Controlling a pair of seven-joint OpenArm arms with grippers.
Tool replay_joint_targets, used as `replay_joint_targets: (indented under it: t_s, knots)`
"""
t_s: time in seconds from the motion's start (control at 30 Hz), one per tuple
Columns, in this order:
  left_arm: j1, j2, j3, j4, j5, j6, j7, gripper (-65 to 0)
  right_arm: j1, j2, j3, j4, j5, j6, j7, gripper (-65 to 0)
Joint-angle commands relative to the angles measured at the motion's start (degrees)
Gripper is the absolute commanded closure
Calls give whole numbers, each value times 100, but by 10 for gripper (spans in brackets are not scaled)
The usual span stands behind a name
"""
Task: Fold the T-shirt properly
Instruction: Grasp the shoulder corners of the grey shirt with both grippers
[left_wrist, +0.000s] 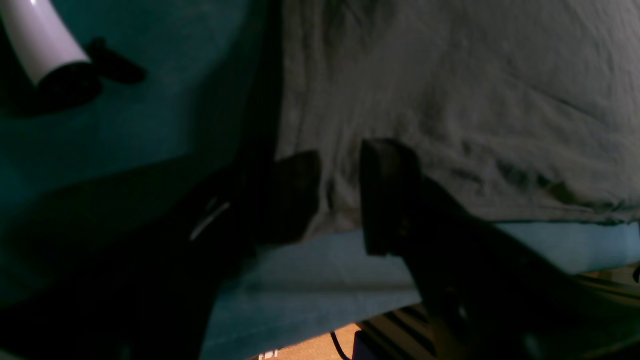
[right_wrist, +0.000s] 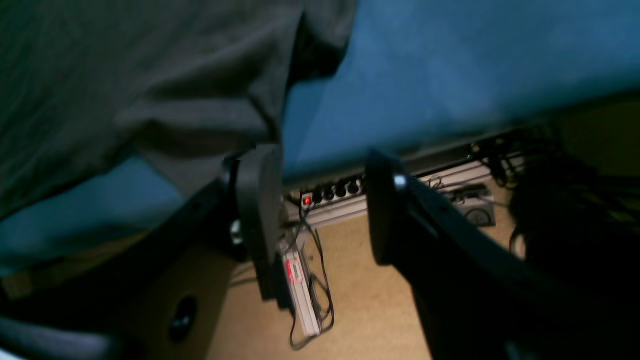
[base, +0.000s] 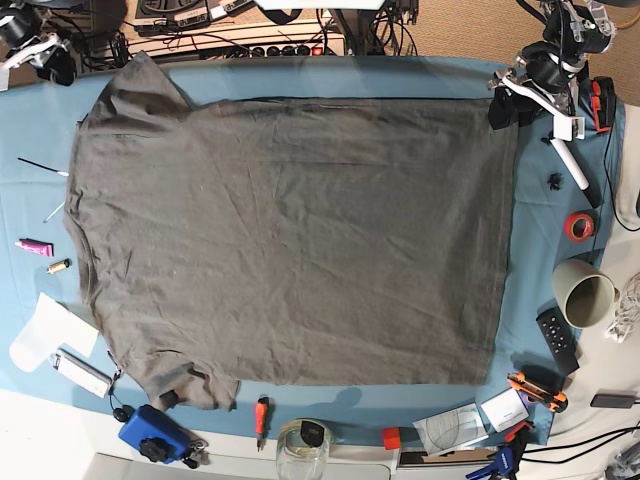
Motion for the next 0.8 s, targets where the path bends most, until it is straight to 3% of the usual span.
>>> replay_joint_targets:
  t_s: [0.0, 0.13, 0.2, 0.37, 0.53, 0.7, 0.77]
  knots:
    - [118, 28, 37, -48, 310, 63, 474, -274, -13, 85, 81, -13, 66, 4, 140, -276]
    - [118, 28, 37, -48, 310, 63, 459, -274, 201, 90, 81, -538, 195, 24, 149, -276]
    - [118, 28, 37, -48, 310, 61, 459, -274, 319, 107, 79, -881, 516, 240, -31, -276]
    - [118, 26, 37, -48, 310, 61, 459, -274, 573, 260, 68, -1497, 1388, 246, -651, -276]
    - [118, 26, 37, -48, 310, 63, 457, -274, 706, 385, -85, -1589, 1360, 246, -699, -276]
    - [118, 26, 37, -48, 310, 63, 457, -274, 807, 444, -717, -1589, 1327, 246, -713, -276]
    - [118, 26, 37, -48, 310, 61, 457, -274, 870, 428, -988, -1591, 1005, 246, -540, -276]
